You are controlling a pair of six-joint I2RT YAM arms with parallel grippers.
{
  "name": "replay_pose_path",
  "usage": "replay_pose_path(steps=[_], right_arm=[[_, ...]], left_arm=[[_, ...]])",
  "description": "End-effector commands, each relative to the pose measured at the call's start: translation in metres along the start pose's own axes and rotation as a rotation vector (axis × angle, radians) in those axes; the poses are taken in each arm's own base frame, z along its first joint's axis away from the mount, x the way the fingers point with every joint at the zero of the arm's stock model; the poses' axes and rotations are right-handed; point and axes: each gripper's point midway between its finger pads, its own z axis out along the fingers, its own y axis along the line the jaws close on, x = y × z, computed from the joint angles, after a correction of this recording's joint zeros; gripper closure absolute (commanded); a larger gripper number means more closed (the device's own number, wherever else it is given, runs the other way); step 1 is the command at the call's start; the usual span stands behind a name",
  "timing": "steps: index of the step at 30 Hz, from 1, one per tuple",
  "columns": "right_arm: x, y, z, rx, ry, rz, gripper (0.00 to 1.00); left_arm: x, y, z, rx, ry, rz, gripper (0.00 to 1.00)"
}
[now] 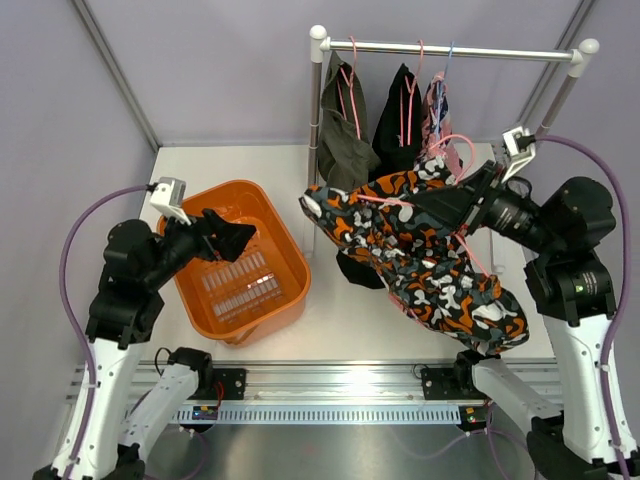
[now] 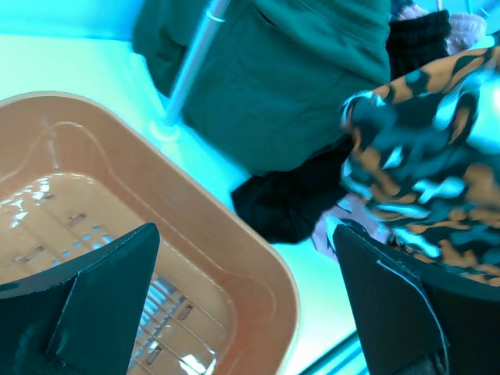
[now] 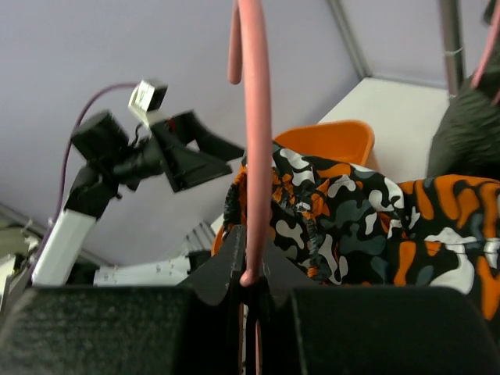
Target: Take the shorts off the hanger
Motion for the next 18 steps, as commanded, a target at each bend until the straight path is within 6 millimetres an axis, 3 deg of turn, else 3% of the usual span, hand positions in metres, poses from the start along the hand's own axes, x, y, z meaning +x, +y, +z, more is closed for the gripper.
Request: replay_pose_path(steps=[1,3,5,6,7,13,18], right_arm=[[0.007,-0.011,0.01,0.066,-0.02,-0.114,1.0],[0.029,-0.01,0.026,0.057,0.041,-0.098,1.0],[0.037,-0.028,0.042,0.151,0.055,-0.119,1.0],[0.047,-0.019,0.049,0.139,0.079,-0.126,1.0],[0.047,-0.036,0.055,0.23,0.067,-0.147,1.0],[0.061,-0.062,0.074,0.41,0.068,-0.201,1.0],[0.06,-0.064,0.085,0.448,0.034,-0.212,1.0]], left_arm=[[-0.016,-0.024,0.01,0.059,-0.01,0.006,0.02],[-0.015,-0.037,0.021,0.047,-0.003,0.028,0.02],[-0.018,-0.052,0.027,0.056,-0.004,0.044,0.02],[-0.014,-0.064,0.03,0.076,0.007,0.05,0.02],[-0.013,-0.069,0.036,0.079,0.01,0.051,0.02],[-0.012,-0.099,0.044,0.118,0.002,0.056,0.01],[-0.003,-0.106,0.057,0.071,0.017,0.071,0.02]])
